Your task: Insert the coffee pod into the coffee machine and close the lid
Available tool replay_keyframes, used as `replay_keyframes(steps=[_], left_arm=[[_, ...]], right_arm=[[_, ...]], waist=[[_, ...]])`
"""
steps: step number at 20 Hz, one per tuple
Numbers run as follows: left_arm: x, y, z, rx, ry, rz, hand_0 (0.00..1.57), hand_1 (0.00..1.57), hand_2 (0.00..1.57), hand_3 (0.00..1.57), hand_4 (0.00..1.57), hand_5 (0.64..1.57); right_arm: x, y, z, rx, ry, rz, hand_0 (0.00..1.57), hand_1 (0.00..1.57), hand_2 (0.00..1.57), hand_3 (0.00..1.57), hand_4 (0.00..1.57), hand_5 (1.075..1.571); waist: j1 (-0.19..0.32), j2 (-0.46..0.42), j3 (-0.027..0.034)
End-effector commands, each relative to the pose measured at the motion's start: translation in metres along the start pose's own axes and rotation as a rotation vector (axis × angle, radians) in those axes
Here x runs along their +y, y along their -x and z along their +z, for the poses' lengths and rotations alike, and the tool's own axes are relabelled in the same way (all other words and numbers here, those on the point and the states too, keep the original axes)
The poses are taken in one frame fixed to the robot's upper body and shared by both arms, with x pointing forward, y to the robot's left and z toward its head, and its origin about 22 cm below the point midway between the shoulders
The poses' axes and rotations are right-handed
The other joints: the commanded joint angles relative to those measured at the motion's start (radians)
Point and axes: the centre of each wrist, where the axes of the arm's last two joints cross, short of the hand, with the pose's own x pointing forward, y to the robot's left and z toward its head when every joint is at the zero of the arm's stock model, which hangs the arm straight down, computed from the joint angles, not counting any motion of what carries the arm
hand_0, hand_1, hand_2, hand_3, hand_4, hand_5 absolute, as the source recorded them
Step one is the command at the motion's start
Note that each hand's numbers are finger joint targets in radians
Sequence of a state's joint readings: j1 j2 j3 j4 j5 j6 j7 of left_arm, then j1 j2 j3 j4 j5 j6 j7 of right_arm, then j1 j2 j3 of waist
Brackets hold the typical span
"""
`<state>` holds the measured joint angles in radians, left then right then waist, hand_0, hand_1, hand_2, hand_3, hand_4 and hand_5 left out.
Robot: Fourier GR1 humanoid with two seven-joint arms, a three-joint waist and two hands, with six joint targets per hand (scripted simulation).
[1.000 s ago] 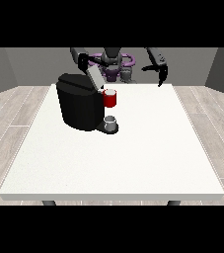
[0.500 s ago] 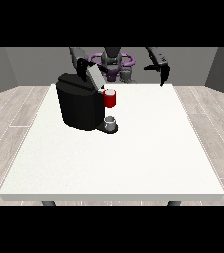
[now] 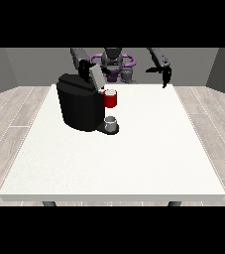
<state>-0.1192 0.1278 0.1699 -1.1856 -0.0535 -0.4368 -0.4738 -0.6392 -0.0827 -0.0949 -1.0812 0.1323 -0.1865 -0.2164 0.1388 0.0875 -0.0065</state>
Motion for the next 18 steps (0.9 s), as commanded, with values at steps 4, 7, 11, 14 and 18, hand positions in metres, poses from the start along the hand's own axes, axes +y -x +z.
replay_keyframes(steps=[4,7,11,14,18], left_arm=[[0.013,0.005,-0.004,-0.001,-0.047,0.032,0.00,0.00,0.00,0.00,0.34,1.571],[0.015,0.003,-0.014,-0.025,-0.051,-0.012,0.00,0.00,0.00,0.00,0.38,1.571],[0.013,0.004,-0.016,-0.010,-0.028,0.001,0.00,0.00,0.00,0.00,0.35,1.571],[0.013,0.009,-0.013,0.021,-0.017,0.018,0.00,0.00,0.00,0.00,0.33,1.571],[-0.003,0.009,-0.018,-0.005,0.049,0.002,0.00,0.00,0.00,0.00,0.39,1.571]], right_arm=[[0.020,-0.005,-0.007,-0.013,-0.077,0.004,0.00,0.00,0.00,0.00,0.40,1.571],[0.050,-0.023,-0.013,-0.051,-0.110,0.041,0.00,0.00,0.00,0.00,0.36,1.571],[0.037,-0.045,-0.034,-0.092,-0.101,0.059,0.00,0.00,0.00,0.00,0.42,1.571],[0.072,-0.048,-0.021,-0.038,-0.137,0.113,0.00,0.00,0.00,0.00,0.37,1.571],[0.064,-0.065,-0.045,-0.116,-0.080,0.143,0.00,0.00,0.00,0.00,0.37,1.571]], waist=[[-0.024,0.028,0.0062],[-0.014,0.056,0.0059],[0.023,0.078,0.0060],[0.022,0.021,0.0054],[0.081,0.067,0.0062]])
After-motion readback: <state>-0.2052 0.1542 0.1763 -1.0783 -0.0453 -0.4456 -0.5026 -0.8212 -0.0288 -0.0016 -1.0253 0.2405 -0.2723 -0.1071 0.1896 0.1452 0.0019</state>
